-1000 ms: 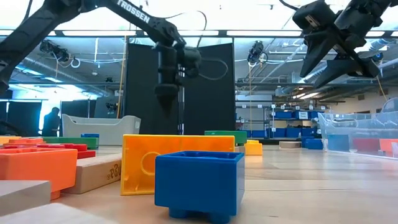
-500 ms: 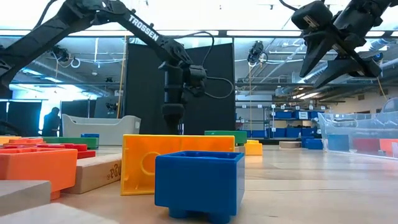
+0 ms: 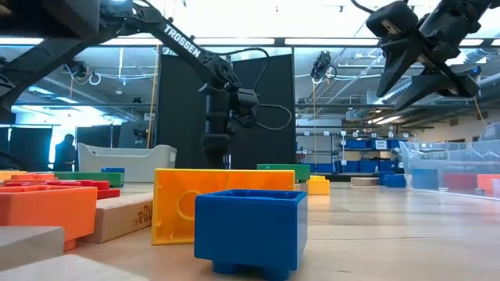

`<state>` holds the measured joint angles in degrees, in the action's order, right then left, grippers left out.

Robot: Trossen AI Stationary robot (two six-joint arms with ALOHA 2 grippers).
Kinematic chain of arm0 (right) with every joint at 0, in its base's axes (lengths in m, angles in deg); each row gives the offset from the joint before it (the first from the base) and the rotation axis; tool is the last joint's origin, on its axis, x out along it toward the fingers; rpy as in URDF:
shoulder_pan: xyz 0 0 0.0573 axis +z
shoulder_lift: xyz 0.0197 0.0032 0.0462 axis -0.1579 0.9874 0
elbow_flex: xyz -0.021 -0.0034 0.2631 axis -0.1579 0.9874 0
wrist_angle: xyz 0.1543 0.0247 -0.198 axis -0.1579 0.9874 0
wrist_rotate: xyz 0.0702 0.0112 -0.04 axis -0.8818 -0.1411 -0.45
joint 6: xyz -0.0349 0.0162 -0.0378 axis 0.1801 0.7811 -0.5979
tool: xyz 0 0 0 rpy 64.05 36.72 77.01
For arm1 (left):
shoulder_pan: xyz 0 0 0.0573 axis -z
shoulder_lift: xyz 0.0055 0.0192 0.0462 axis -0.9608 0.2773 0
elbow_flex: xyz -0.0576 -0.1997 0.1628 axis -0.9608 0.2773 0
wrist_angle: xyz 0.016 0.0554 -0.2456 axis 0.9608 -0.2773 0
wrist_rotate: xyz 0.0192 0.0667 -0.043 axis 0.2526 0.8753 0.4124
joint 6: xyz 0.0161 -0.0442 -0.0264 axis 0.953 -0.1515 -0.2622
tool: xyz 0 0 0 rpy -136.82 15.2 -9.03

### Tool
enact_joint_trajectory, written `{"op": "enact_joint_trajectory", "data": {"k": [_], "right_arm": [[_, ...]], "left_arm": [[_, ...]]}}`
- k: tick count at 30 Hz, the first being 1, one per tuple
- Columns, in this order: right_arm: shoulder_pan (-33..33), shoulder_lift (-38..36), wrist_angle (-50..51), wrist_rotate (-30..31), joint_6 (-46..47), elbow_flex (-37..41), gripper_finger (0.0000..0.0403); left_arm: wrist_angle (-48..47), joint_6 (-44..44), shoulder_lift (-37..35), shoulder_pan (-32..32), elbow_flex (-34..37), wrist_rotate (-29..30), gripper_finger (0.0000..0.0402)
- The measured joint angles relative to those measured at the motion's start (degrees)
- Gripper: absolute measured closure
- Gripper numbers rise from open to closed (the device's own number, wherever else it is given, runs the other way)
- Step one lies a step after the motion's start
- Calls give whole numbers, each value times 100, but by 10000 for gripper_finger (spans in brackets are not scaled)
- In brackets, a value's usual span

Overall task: Sort blocks by size
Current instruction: Put the large green game piece into the gray bin

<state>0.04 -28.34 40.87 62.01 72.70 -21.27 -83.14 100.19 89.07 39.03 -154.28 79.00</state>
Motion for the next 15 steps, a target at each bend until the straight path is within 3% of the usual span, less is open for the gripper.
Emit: {"op": "enact_joint_trajectory", "data": {"k": [6, 13, 15], "right_arm": [[7, 0, -2, 0, -4, 0, 221], [11, 0, -6, -2, -4, 0, 221], [11, 0, -7, -2, -5, 0, 221]], "left_arm": [[33, 0, 105, 0, 0, -50, 179], [-94, -24, 305, 7, -30, -69, 256], [-104, -54, 295, 13, -40, -30, 257]]}}
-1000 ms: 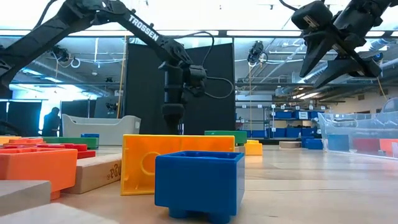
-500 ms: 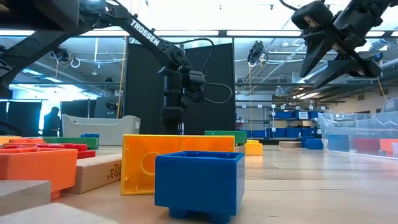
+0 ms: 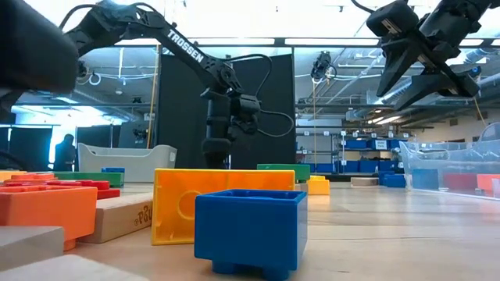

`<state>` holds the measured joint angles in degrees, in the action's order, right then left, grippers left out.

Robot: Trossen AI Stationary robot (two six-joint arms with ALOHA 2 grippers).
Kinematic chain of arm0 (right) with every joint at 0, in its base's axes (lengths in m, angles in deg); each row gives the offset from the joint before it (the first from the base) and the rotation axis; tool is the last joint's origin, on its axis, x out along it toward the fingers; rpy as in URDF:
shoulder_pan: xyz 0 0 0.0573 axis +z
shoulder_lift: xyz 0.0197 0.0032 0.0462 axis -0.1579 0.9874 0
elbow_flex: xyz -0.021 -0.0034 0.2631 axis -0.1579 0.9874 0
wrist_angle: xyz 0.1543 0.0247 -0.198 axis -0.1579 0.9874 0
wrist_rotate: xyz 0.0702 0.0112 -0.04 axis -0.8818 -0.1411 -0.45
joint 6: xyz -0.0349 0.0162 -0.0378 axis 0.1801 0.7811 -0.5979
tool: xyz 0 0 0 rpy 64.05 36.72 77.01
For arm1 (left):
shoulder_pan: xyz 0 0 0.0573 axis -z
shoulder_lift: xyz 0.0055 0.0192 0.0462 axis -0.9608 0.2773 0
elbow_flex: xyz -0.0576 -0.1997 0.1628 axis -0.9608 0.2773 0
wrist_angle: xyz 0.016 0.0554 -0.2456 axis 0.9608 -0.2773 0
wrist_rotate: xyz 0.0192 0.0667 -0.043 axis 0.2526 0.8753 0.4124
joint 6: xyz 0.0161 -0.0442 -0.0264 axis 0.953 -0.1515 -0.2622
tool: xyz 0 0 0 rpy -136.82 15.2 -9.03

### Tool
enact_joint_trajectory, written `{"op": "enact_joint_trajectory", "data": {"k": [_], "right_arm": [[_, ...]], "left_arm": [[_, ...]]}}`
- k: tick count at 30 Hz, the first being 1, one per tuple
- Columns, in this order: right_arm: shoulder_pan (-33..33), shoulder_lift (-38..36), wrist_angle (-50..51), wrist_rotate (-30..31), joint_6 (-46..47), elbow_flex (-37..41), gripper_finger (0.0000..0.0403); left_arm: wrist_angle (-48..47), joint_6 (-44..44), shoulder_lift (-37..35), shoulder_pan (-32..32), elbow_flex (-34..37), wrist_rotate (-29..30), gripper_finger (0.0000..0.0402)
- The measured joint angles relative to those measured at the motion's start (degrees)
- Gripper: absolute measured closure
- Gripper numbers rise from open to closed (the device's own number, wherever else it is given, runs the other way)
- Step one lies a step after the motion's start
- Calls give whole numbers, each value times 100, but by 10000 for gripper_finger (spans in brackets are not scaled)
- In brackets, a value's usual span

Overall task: Sort blocks by size
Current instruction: Put the large green game piece into the gray bin

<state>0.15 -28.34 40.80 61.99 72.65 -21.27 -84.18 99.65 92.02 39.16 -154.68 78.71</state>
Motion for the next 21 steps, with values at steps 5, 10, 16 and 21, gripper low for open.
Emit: {"op": "enact_joint_trajectory", "data": {"k": [5, 10, 16, 21], "right_arm": [[0, 0, 0, -4, -135, 0, 221], [0, 0, 0, -13, -264, 0, 221], [0, 0, -2, -18, -484, 0, 221], [0, 0, -3, -59, -712, 0, 221]], "left_arm": [[-438, -484, 72, 4, -407, 157, 257], [-1178, -934, 49, -10, -1164, 184, 257], [-1889, -1431, -272, -49, -1607, -272, 257], [-1776, -1835, -1151, -315, -1082, -630, 257]]}}
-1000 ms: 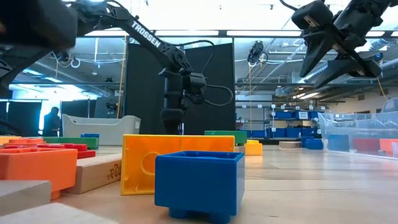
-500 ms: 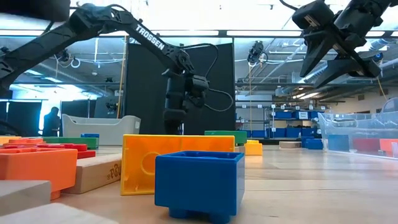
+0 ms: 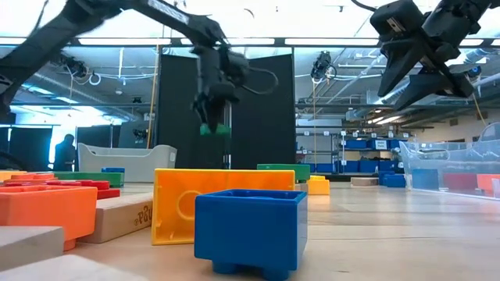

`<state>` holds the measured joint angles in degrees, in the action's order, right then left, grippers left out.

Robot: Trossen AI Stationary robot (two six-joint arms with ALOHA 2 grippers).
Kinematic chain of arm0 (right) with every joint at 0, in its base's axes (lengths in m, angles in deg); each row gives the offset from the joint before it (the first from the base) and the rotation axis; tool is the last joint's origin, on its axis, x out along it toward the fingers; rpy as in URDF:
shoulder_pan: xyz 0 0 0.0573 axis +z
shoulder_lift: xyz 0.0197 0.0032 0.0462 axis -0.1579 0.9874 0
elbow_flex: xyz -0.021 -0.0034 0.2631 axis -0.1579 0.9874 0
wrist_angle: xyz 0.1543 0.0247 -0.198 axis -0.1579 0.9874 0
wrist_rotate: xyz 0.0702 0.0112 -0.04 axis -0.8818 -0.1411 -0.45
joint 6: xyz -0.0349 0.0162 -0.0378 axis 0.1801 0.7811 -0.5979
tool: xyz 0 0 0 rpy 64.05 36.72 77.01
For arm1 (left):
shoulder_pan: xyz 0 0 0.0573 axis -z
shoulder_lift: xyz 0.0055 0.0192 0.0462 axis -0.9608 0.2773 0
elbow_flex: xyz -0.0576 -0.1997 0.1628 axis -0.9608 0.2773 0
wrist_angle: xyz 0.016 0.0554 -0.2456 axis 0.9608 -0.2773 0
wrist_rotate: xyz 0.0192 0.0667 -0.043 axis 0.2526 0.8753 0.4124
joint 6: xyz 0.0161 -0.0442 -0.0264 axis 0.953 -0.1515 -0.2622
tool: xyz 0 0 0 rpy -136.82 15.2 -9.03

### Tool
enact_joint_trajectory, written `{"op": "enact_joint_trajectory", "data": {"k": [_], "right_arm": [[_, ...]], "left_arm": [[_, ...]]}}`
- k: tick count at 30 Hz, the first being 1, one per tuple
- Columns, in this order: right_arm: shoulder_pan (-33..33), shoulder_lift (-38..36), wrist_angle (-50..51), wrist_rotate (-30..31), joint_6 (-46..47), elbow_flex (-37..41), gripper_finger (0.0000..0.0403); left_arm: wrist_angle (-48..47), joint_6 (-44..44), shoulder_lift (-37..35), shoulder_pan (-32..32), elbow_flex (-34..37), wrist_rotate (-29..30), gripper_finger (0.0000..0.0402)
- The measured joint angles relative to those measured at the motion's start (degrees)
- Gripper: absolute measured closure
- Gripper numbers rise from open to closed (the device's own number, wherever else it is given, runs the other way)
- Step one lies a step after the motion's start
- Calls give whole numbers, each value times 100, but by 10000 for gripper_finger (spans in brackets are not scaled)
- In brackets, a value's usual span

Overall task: Sort blocks by size
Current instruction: Put the large green game piece into the gray bin, then put the small blue game piece into the transparent bin

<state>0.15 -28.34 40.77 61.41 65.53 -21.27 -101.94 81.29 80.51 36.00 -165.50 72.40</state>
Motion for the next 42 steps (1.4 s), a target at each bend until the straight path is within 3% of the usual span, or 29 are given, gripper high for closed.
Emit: {"op": "enact_joint_trajectory", "data": {"k": [10, 15, 20, 25, 30, 42], "right_arm": [[0, 0, -37, -5, -195, 0, 221], [0, 0, -38, -7, -215, 0, 221], [0, 0, -38, -9, -339, 0, 221], [0, 0, -38, -153, -347, 0, 221], [53, 0, -38, -269, -345, 0, 221], [114, 0, -37, -269, -344, 0, 221]], "left_arm": [[700, -1914, -2605, -615, 2573, 541, 257], [998, -2991, -3335, -744, 3830, 578, 257], [1635, -3586, -3404, -749, 4676, 310, 257], [2360, -4017, -3193, -819, 5111, 425, 242], [2454, -3959, -2975, -871, 5116, 492, 203], [2491, -3536, -2778, -869, 4962, 546, 195]]}}
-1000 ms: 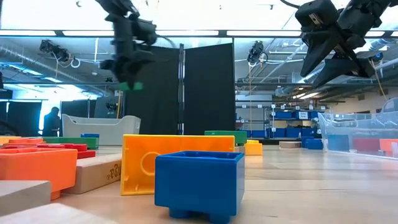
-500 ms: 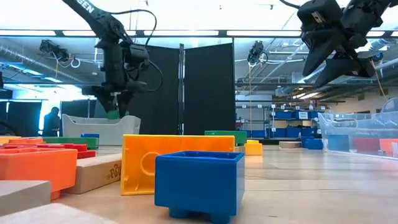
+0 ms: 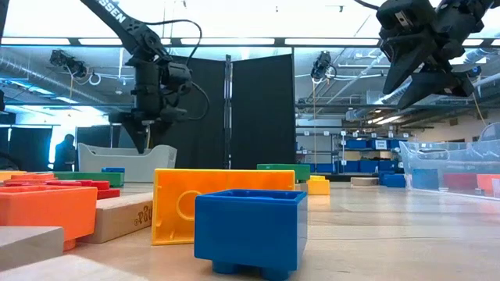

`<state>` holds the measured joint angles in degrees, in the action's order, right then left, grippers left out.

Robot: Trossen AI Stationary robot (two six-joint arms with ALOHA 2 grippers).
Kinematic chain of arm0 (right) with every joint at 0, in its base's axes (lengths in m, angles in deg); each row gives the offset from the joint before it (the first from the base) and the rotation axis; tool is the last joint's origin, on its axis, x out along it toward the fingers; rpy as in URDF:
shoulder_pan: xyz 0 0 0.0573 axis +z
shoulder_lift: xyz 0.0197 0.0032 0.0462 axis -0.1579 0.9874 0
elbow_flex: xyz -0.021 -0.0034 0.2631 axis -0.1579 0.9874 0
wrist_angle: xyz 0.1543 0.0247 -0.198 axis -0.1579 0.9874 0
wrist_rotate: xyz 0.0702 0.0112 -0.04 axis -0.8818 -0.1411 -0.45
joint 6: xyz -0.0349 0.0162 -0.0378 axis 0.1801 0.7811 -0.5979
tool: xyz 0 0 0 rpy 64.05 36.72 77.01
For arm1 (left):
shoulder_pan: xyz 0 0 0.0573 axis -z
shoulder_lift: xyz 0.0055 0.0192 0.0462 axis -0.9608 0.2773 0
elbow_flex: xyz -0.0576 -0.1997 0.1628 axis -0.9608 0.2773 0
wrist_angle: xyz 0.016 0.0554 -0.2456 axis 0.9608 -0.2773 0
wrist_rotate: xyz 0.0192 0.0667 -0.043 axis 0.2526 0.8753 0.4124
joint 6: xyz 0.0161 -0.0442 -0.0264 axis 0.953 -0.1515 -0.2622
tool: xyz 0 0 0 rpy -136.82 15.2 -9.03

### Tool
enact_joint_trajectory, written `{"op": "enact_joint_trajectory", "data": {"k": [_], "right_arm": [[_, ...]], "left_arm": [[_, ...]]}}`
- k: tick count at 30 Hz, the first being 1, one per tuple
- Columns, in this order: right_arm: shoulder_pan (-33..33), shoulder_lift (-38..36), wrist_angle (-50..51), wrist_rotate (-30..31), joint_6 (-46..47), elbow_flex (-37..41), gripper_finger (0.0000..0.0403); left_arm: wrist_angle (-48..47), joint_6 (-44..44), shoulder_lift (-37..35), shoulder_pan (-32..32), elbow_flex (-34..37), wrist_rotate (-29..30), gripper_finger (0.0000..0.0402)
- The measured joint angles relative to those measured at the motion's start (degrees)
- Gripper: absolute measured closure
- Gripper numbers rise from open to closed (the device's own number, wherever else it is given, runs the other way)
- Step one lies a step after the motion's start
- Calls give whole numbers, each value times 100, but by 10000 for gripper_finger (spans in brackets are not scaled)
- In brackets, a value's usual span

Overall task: Sort blocks by size
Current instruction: Put the small blue game piece into the transparent bin

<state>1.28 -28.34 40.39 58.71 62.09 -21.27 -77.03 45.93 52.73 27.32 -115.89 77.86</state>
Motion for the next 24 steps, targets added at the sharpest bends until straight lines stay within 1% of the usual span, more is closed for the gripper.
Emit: {"op": "enact_joint_trajectory", "data": {"k": [4, 7, 10, 14, 16, 20, 22, 24], "right_arm": [[-39, 0, 0, 8, 1, 0, 221], [-72, 0, 0, 138, -2, 0, 221], [-117, 0, -3, 456, -131, 0, 221], [-251, 0, -159, 1052, -311, 0, 221], [-367, 0, -450, 1251, -633, 0, 221], [-722, 1, -1496, 1254, -1660, 0, 221], [-968, 0, -2036, 1131, -2113, 0, 217], [-1265, 2, -2376, 872, -2387, 0, 212]], "left_arm": [[-7, 78, -120, 9, -259, 0, 194], [-36, 221, -163, 22, -528, -22, 194], [-297, 383, -219, 121, -833, -62, 194], [-720, 992, -256, 417, -1221, -79, 194], [-797, 1254, -279, 624, -1367, -80, 193], [-823, 1698, -402, 1128, -1424, -78, 193], [-918, 1869, -446, 1395, -1422, -77, 193], [-1026, 1953, -472, 1617, -1422, -61, 193]]}}
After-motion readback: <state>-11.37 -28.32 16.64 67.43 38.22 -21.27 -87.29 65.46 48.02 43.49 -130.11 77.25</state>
